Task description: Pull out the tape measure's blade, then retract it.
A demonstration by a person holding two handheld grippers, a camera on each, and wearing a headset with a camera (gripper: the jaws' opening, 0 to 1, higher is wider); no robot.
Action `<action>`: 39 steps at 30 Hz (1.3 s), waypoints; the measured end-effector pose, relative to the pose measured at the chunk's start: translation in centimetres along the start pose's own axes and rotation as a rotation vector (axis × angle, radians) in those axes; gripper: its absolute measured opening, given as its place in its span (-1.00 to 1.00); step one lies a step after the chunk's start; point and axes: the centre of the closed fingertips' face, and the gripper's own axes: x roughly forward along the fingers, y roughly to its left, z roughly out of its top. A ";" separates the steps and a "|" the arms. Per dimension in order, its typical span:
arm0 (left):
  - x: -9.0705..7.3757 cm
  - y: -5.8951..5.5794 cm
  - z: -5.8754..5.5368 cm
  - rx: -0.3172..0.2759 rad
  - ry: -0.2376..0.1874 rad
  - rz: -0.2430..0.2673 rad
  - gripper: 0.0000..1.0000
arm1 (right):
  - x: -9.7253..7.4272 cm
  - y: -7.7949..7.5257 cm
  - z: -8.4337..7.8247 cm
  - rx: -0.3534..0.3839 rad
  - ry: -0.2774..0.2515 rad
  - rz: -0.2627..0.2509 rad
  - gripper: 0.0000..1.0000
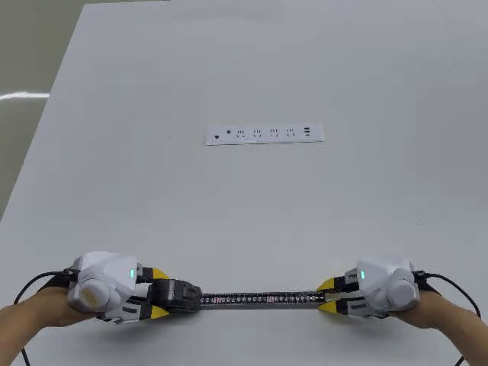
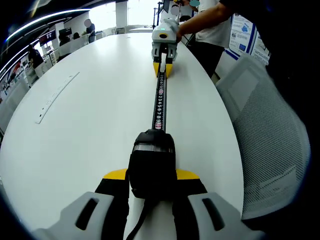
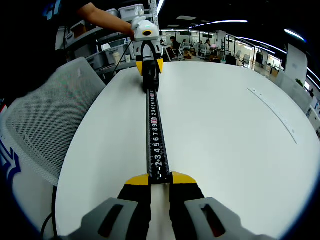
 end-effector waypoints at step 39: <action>0.4 -0.4 0.2 0.034 -0.005 -0.040 -0.35 | -0.3 0.4 0.3 -0.051 0.040 -0.011 -0.60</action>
